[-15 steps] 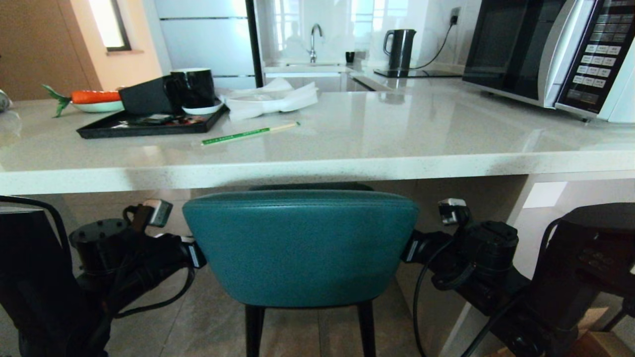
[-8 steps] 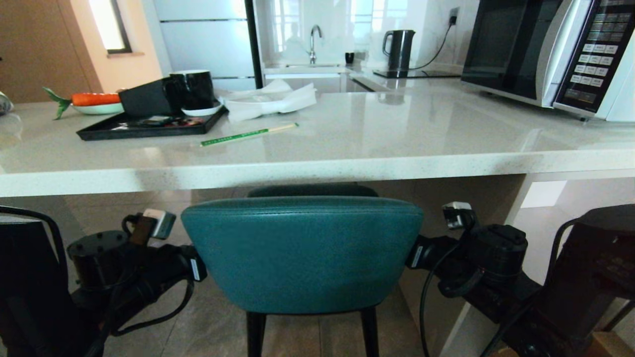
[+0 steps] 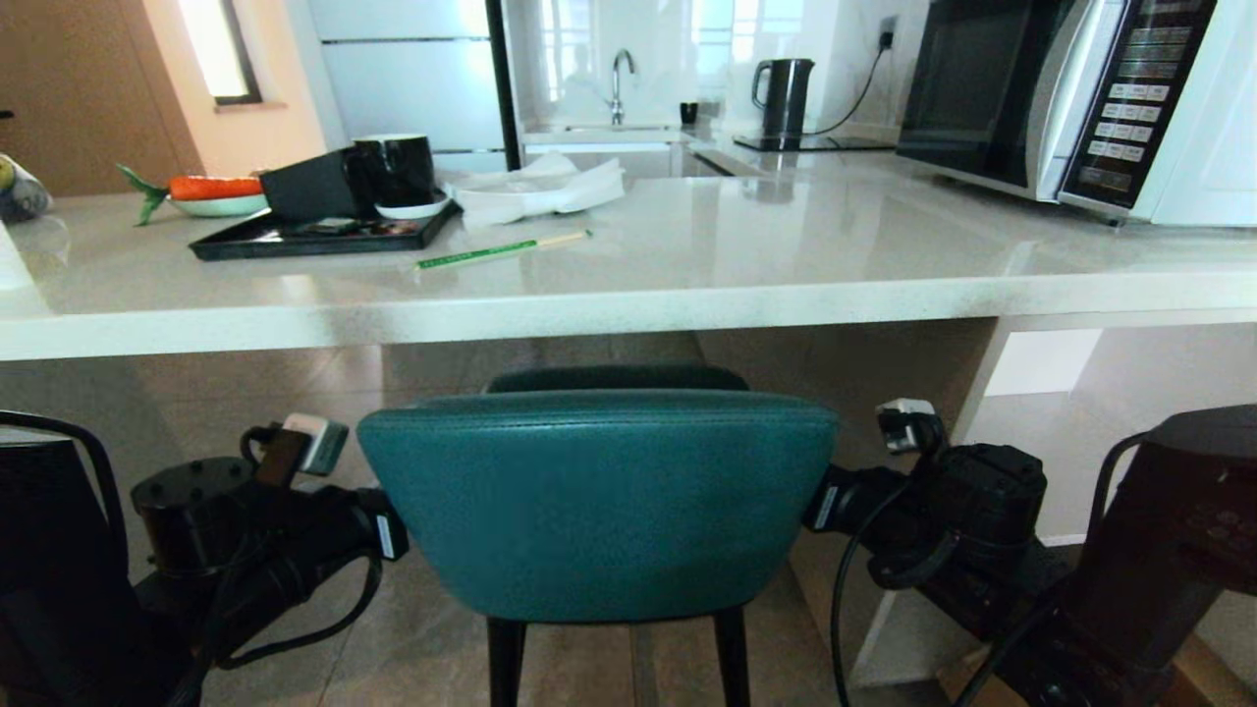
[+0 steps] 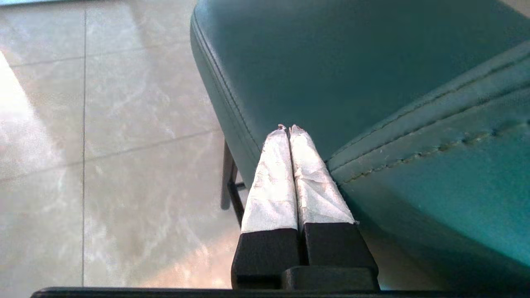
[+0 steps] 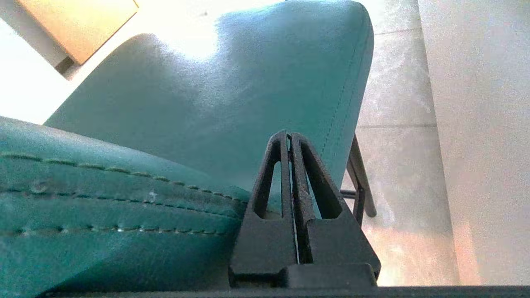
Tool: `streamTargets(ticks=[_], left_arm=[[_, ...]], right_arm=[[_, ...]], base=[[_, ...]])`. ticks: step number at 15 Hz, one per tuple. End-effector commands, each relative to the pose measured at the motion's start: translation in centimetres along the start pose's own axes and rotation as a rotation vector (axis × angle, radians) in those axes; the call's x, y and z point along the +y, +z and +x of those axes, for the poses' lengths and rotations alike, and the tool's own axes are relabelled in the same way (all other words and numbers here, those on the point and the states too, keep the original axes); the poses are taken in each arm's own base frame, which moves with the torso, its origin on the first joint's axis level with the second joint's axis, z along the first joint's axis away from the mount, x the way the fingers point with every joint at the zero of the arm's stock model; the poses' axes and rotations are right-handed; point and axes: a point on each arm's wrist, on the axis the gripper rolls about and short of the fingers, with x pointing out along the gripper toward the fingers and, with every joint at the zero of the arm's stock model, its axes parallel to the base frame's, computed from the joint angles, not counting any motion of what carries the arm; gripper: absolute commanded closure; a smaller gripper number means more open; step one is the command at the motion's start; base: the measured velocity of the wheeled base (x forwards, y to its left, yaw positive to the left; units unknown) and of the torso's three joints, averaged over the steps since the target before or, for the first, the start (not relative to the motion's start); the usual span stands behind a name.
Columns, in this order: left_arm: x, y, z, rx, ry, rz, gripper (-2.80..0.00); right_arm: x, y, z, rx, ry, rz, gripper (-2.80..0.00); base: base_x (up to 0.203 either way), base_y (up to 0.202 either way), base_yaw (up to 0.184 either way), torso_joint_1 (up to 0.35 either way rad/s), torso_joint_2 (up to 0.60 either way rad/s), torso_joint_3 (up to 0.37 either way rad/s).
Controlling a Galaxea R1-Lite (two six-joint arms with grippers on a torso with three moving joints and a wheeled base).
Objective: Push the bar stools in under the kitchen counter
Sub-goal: Pull the blue chair out from under the dining table
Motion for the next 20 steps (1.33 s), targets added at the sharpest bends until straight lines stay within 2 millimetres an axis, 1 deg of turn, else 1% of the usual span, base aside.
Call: streamTargets(ticks=[1, 6, 9, 14, 17, 20], left_arm=[[-1.8, 0.0, 0.5, -0.007, -0.07, 0.017, 0.0], [-2.5, 0.4, 0.7, -0.025, -0.092, 0.027, 0.0], [-3.2, 0.7, 0.7, -0.036, -0.097, 0.034, 0.0], [-3.6, 0.7, 0.6, -0.04, -0.093, 0.038, 0.0], [-4.5, 0.3, 0.5, -0.025, -0.086, 0.04, 0.0], [-5.3, 0.4, 0.7, -0.033, -0.08, 0.04, 0.0]], right_arm=[[1.7, -0.1, 0.0, -0.008, 0.057, -0.003, 0.0], [1.9, 0.1, 0.0, -0.015, 0.064, -0.005, 0.0], [2.1, 0.4, -0.1, -0.025, 0.07, -0.005, 0.0], [2.1, 0.3, -0.2, -0.019, 0.068, -0.005, 0.0], [2.0, 0.1, -0.3, -0.013, 0.066, -0.004, 0.0], [2.0, 0.0, -0.2, -0.01, 0.066, -0.005, 0.0]], base=[[-0.199, 0.0, -0.005, 0.002, 0.0, 0.002], [-0.193, 0.0, -0.002, 0.001, 0.0, 0.002], [-0.194, 0.0, -0.001, 0.003, 0.01, 0.002], [-0.195, 0.0, -0.002, 0.002, 0.0, 0.001], [-0.192, 0.0, -0.001, 0.001, 0.0, 0.002], [-0.193, 0.0, -0.001, 0.002, 0.0, 0.004]])
